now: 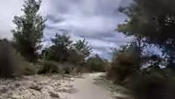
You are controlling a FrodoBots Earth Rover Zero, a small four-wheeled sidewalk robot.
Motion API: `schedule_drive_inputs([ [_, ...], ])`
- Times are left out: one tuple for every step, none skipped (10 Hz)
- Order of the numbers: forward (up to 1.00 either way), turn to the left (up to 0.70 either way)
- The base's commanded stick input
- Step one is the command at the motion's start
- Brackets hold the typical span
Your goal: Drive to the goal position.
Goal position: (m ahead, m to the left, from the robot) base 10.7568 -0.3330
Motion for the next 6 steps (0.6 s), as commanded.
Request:
schedule_drive_inputs([
  [0.85, 0.0],
  [0.85, 0.0],
  [0.85, 0.0],
  [0.85, 0.0],
  [0.85, 0.0],
  [0.85, 0.0],
])
